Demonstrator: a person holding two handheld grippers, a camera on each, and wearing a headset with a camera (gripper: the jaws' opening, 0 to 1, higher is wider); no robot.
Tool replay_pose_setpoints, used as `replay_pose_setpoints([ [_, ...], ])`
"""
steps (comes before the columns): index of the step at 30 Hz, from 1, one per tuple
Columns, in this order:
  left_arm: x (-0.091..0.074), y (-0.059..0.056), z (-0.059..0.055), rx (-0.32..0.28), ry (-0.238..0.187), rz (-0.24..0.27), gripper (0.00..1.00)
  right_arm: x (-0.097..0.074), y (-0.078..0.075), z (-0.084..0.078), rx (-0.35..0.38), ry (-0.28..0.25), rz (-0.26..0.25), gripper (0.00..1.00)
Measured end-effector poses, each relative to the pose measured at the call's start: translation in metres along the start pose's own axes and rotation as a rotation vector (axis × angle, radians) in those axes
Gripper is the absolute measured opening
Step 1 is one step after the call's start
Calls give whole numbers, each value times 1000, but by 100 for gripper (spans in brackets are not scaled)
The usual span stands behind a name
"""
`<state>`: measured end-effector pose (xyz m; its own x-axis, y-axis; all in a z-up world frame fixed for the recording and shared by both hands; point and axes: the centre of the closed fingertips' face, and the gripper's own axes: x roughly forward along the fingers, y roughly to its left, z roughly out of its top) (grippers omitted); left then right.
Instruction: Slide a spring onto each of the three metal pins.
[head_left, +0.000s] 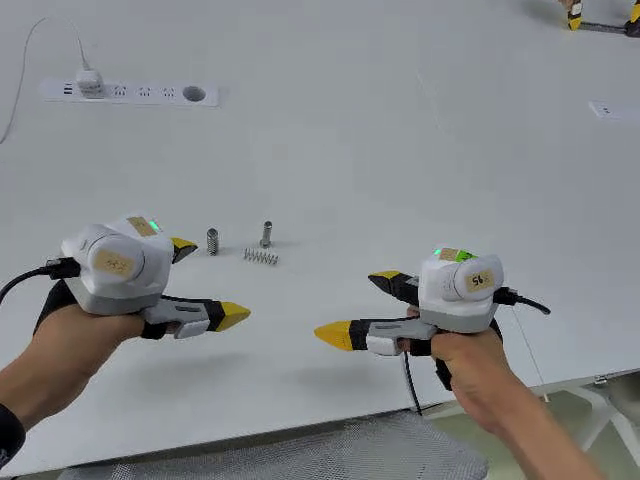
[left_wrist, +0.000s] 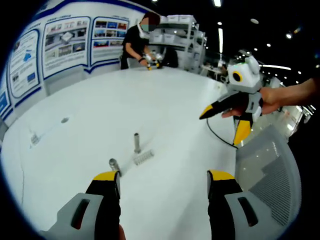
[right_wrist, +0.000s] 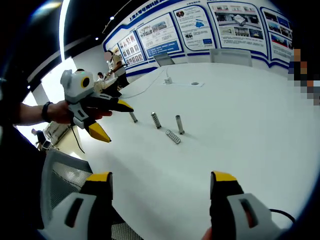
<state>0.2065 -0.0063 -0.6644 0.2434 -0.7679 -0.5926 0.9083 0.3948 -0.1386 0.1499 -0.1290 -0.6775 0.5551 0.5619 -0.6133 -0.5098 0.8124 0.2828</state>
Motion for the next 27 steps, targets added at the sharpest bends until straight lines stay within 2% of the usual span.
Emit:
replay_pose_setpoints([
  [11, 21, -9, 3, 51, 32, -47, 72, 4, 1, 3, 4, -2, 12, 82],
  [19, 37, -8, 2, 80, 58, -80, 72, 8, 4, 0, 14, 9, 24, 82],
  [27, 49, -14, 0, 95, 74, -105, 71, 8, 5, -4, 14, 21, 25, 82],
])
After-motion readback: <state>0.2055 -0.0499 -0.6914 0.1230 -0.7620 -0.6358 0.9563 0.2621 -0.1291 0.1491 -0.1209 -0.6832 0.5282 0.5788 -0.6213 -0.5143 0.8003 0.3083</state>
